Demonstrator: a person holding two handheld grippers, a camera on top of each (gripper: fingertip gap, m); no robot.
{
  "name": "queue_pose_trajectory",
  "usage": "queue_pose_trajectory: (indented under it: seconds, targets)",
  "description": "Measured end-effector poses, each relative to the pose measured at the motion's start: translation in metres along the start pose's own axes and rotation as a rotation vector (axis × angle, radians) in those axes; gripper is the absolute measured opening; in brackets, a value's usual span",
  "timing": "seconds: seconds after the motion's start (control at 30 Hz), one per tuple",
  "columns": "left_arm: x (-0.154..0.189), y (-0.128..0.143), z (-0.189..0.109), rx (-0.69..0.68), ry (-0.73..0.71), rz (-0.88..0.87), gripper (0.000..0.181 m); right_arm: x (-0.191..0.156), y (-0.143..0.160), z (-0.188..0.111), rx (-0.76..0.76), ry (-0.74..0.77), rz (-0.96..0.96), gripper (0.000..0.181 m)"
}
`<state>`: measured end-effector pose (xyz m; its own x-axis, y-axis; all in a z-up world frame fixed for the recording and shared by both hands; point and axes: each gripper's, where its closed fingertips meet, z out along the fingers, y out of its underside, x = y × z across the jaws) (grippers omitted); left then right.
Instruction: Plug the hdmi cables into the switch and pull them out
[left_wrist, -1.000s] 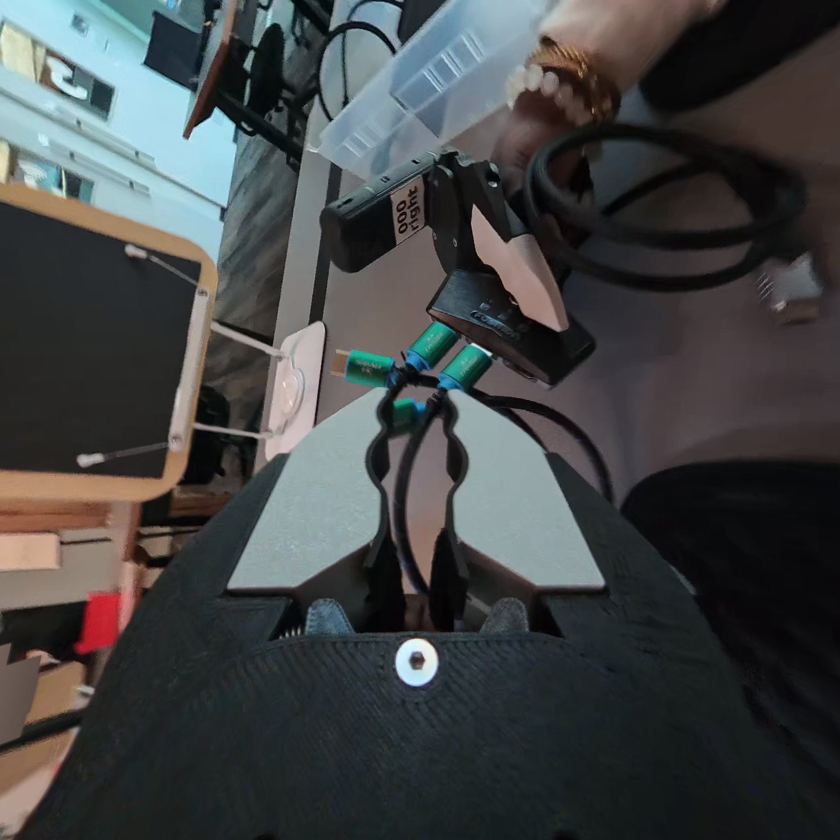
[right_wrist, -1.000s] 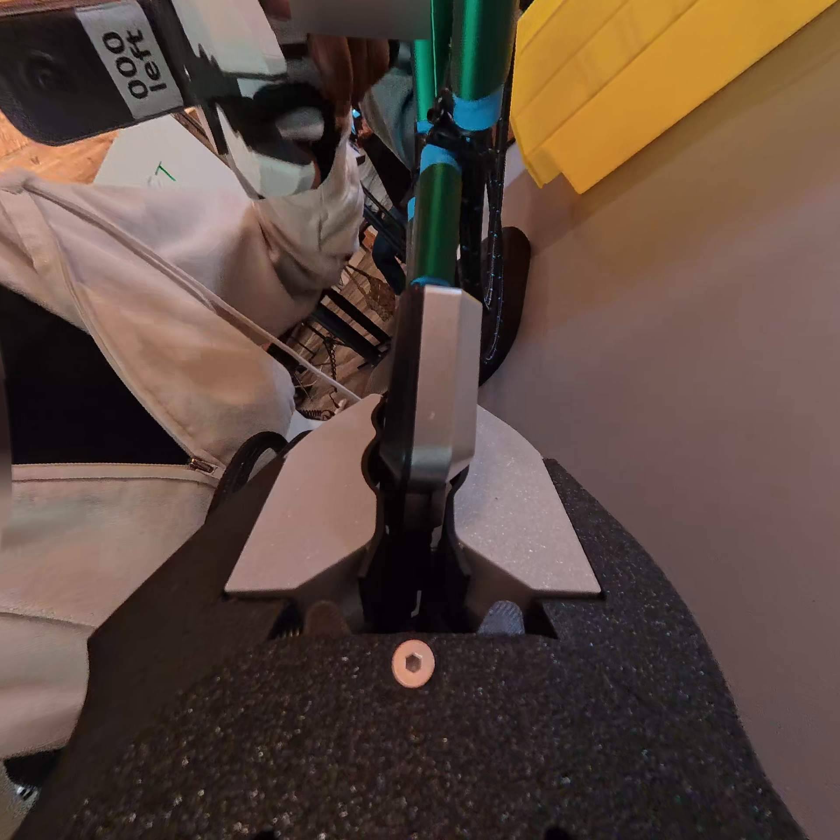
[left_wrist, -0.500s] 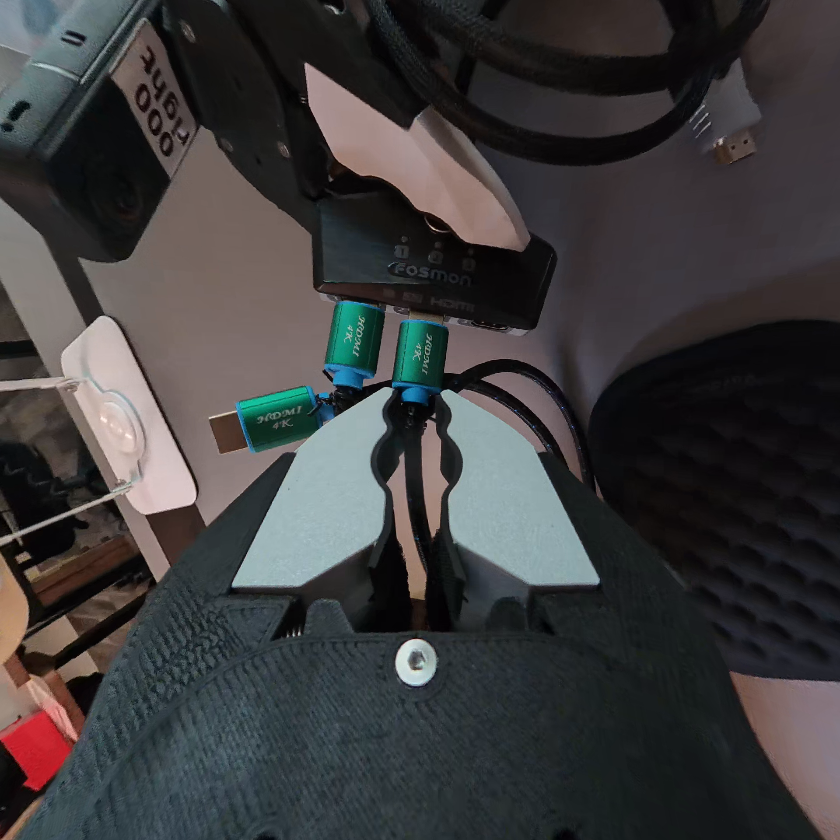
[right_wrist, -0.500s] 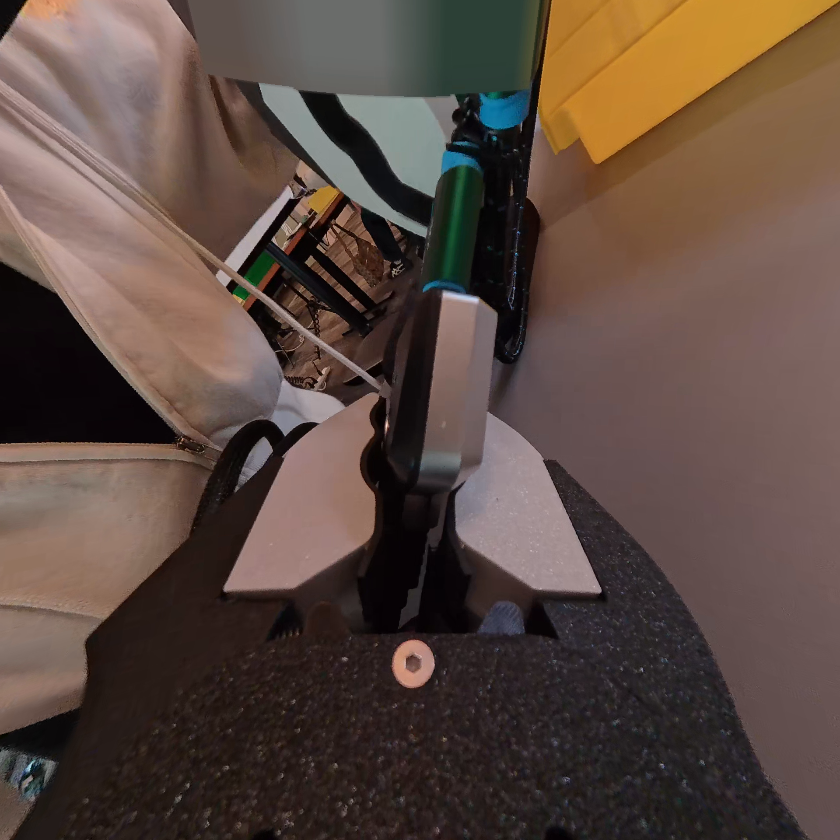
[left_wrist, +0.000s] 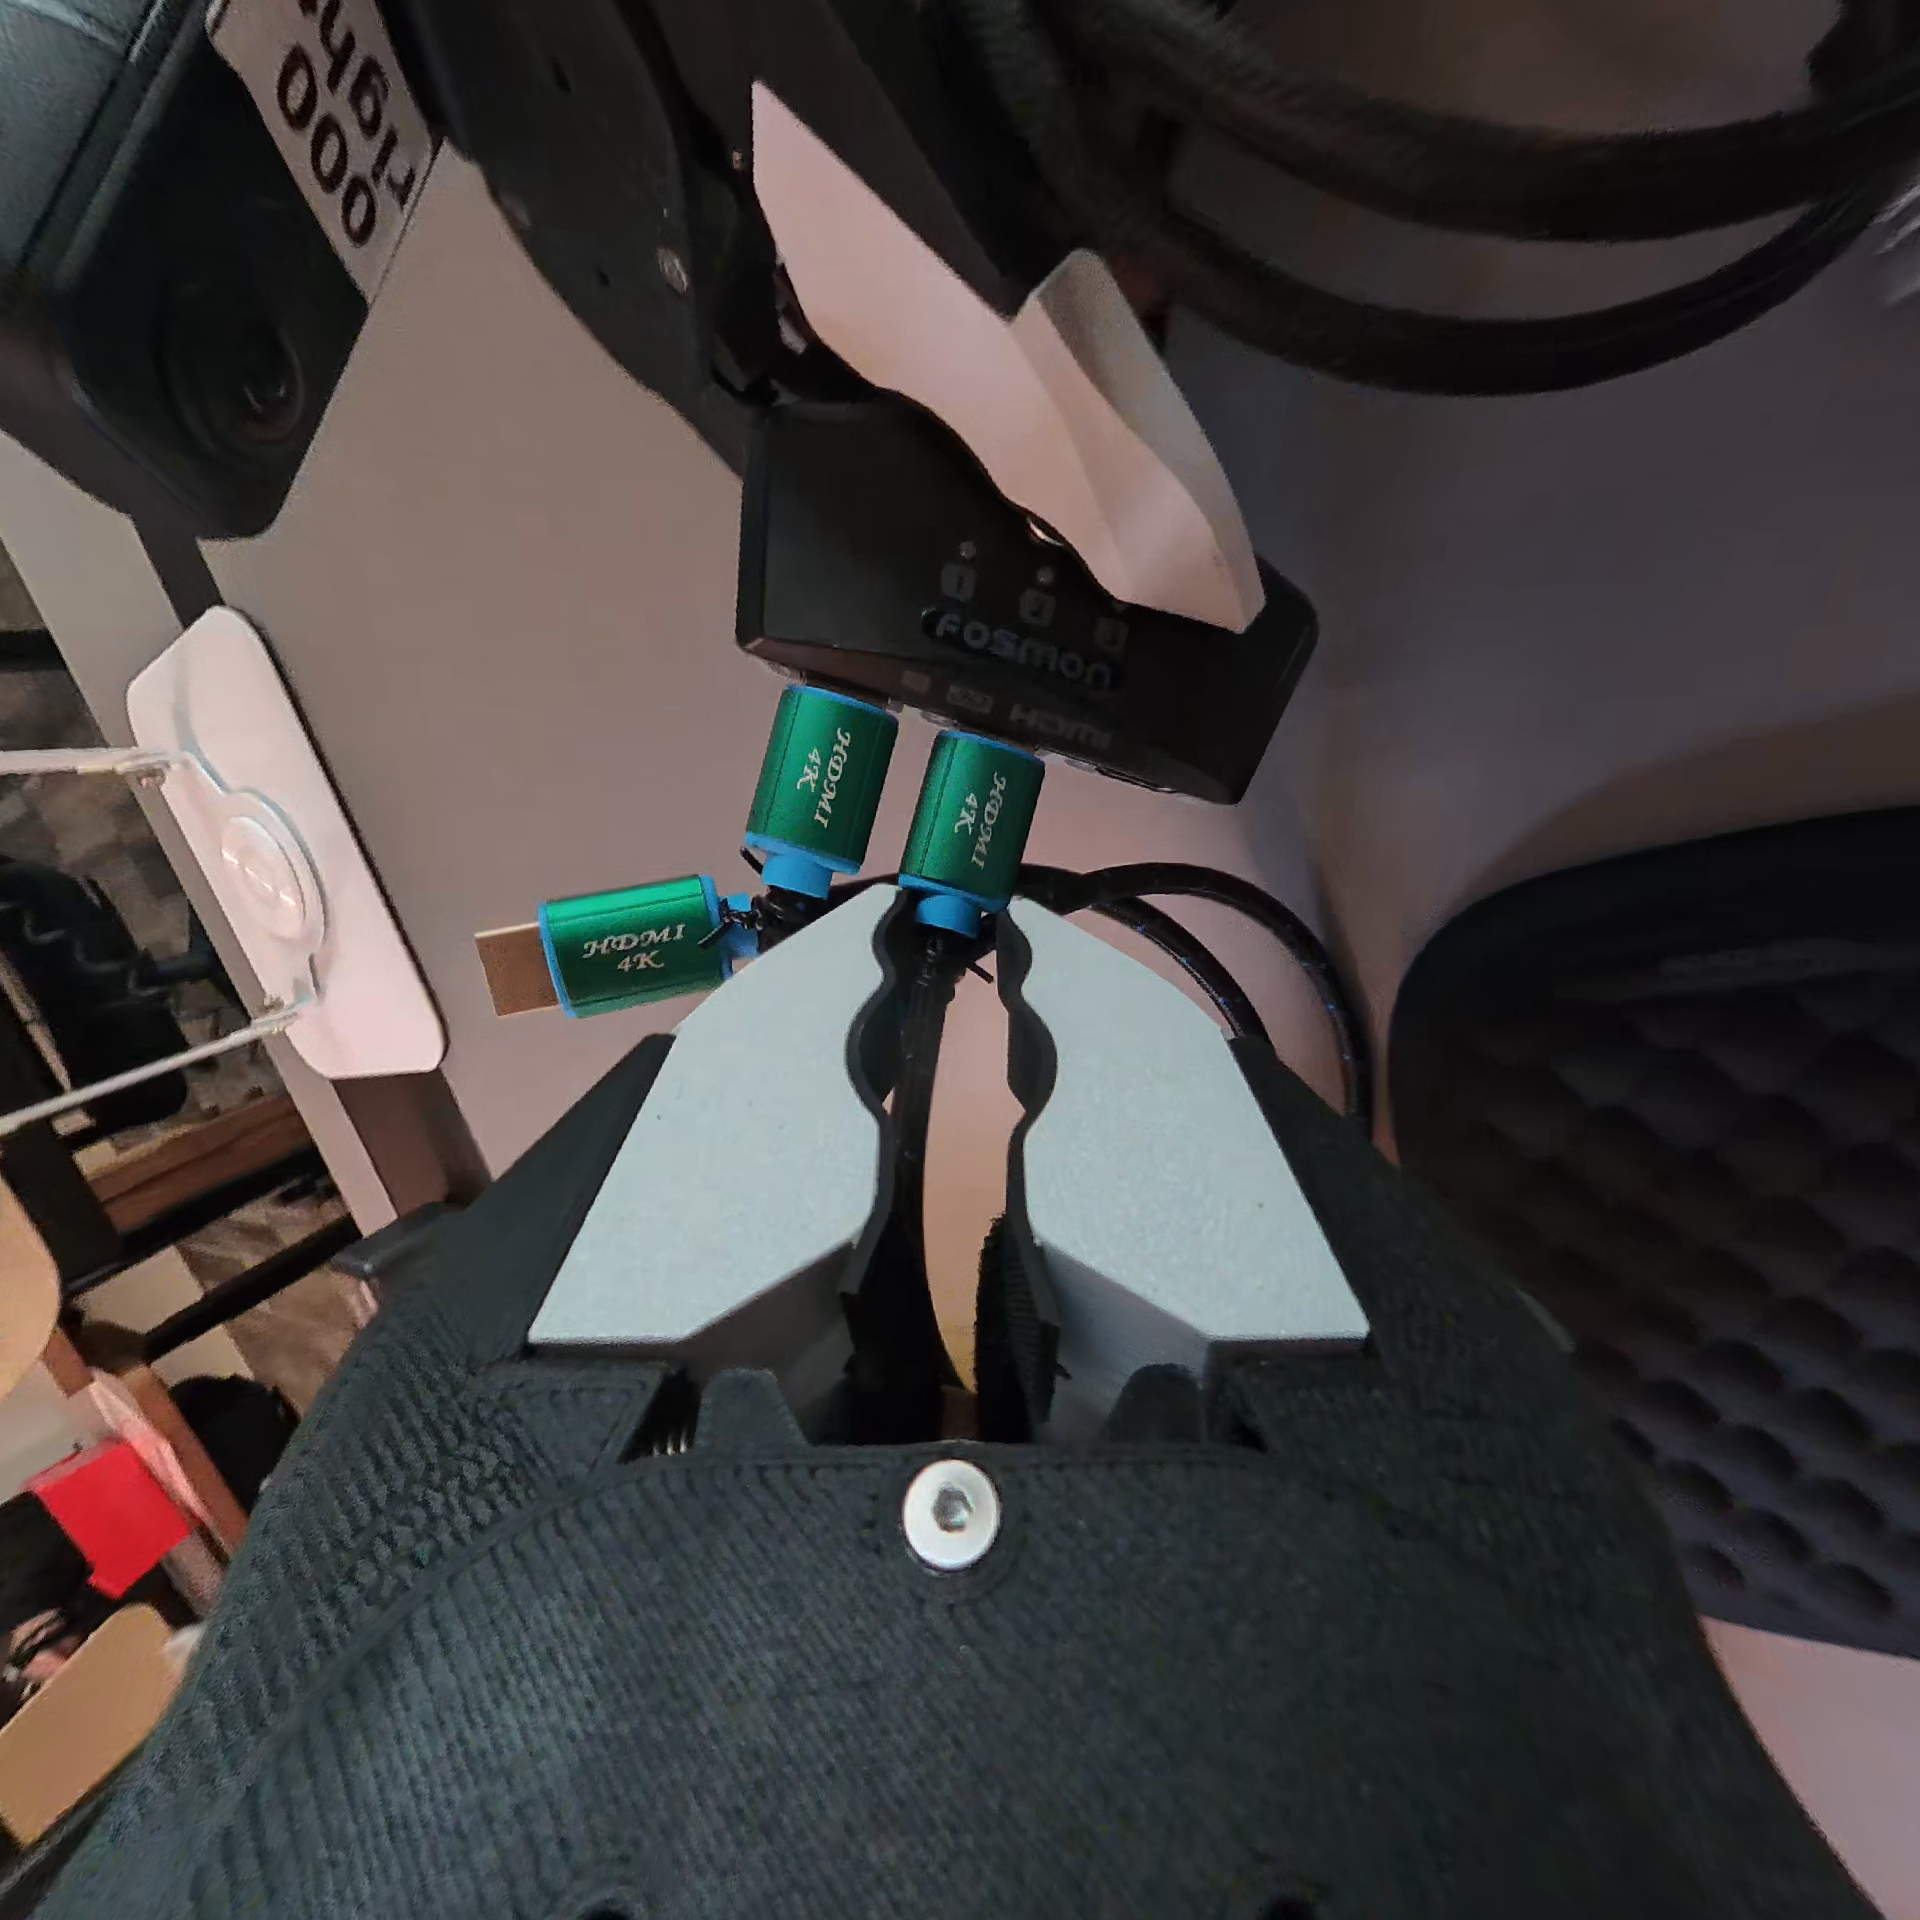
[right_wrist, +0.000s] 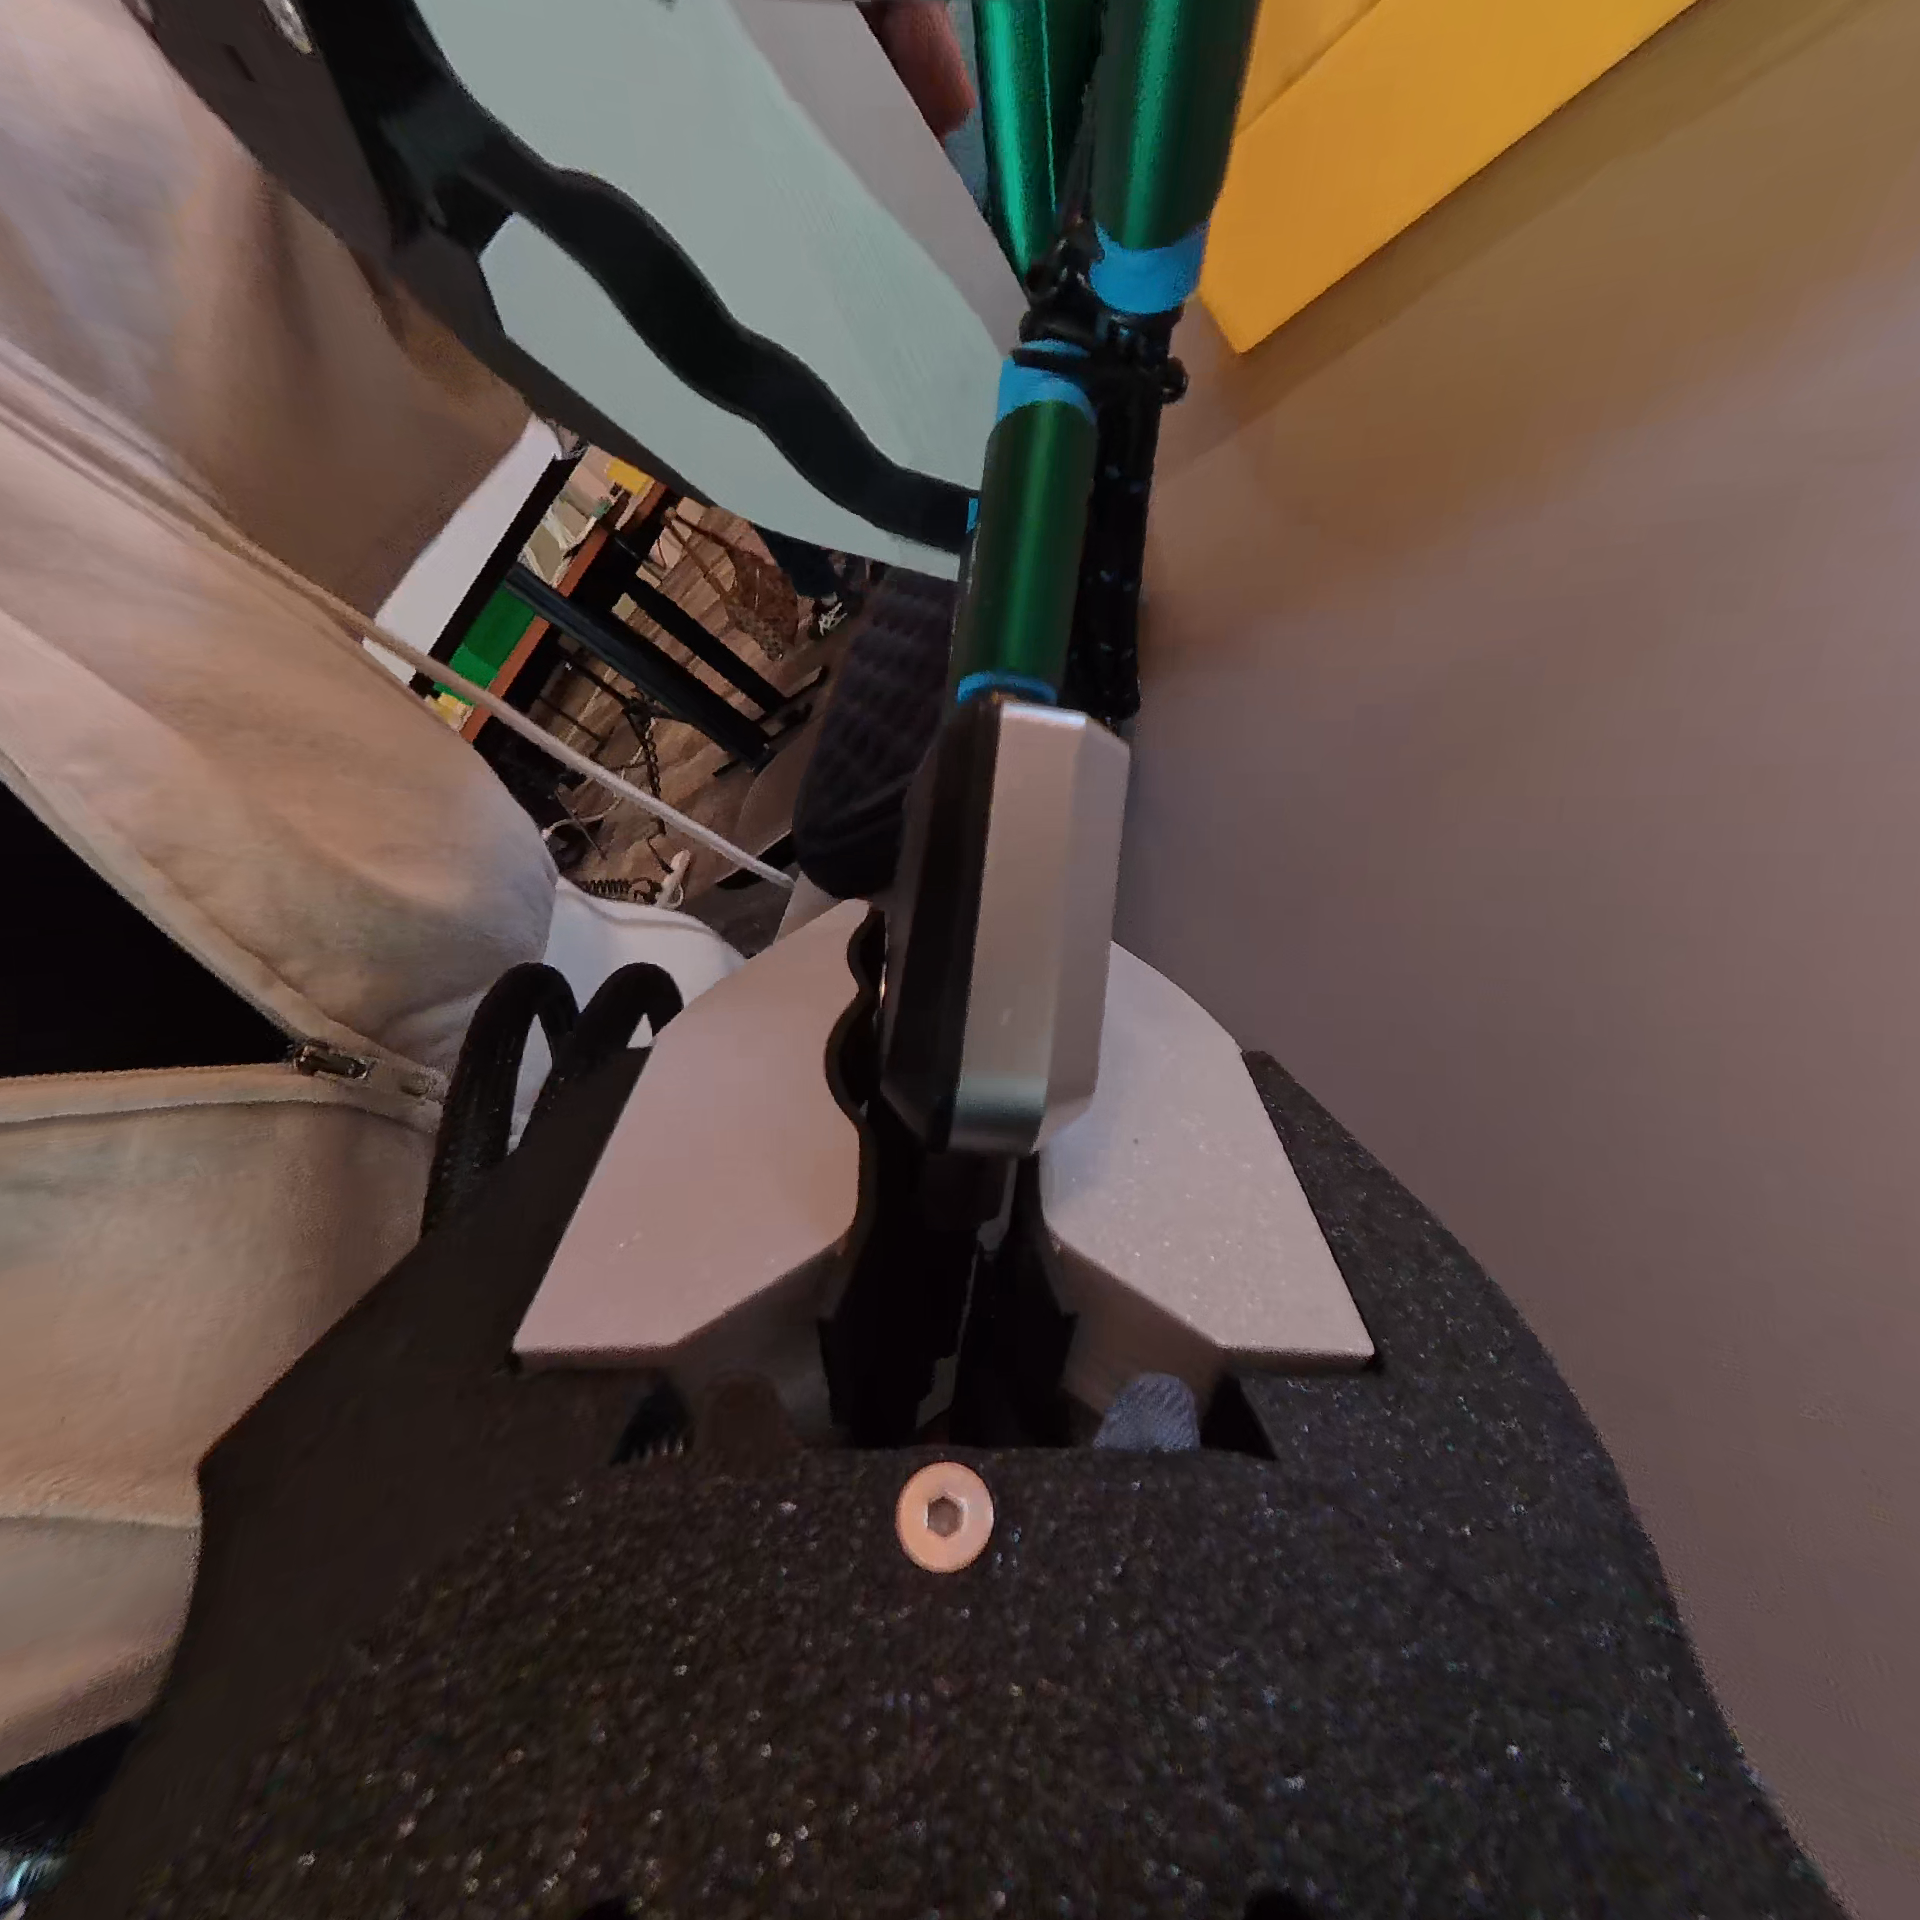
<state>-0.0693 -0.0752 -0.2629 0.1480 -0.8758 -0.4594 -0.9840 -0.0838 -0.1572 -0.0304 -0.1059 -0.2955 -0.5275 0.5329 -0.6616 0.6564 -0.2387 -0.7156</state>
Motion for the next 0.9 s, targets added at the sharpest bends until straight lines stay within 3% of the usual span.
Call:
queue_pose_trajectory:
  seconds: [0.1, 0.2, 0.3, 0.4, 0.5, 0.6, 0.7, 0.83, 0.9]
  targets:
    - [-0.024, -0.008, -0.015, 0.036, -0.192, -0.104, 0.021, -0.002, -0.015, -0.011, 0.114, -0.018, 0.008, 0.023]
    - [-0.033, -0.03, -0.05, 0.258, -0.382, -0.327, 0.03, -0.002, -0.03, -0.026, 0.211, 0.001, -0.042, 0.023]
    - [-0.029, -0.03, -0.085, 0.498, -0.536, -0.59, 0.034, 0.0, -0.041, -0.036, 0.293, 0.024, -0.075, 0.023]
    - [-0.009, -0.006, -0.11, 0.681, -0.646, -0.857, 0.034, -0.004, -0.051, -0.045, 0.372, 0.027, -0.133, 0.024]
    - [0.011, 0.039, -0.139, 0.785, -0.751, -1.08, 0.034, -0.007, -0.058, -0.051, 0.433, 0.016, -0.161, 0.023]
    - [0.027, 0.09, -0.167, 0.755, -0.807, -1.181, 0.033, -0.009, -0.061, -0.055, 0.468, -0.008, -0.16, 0.024]
    - [0.032, 0.131, -0.182, 0.662, -0.761, -1.204, 0.034, -0.01, -0.062, -0.056, 0.481, -0.018, -0.17, 0.024]
    - [0.028, 0.184, -0.165, 0.453, -0.621, -1.207, 0.041, -0.01, -0.064, -0.057, 0.504, -0.034, -0.187, 0.024]
    - [0.016, 0.201, -0.149, 0.43, -0.555, -1.216, 0.045, -0.01, -0.064, -0.057, 0.52, -0.047, -0.184, 0.024]
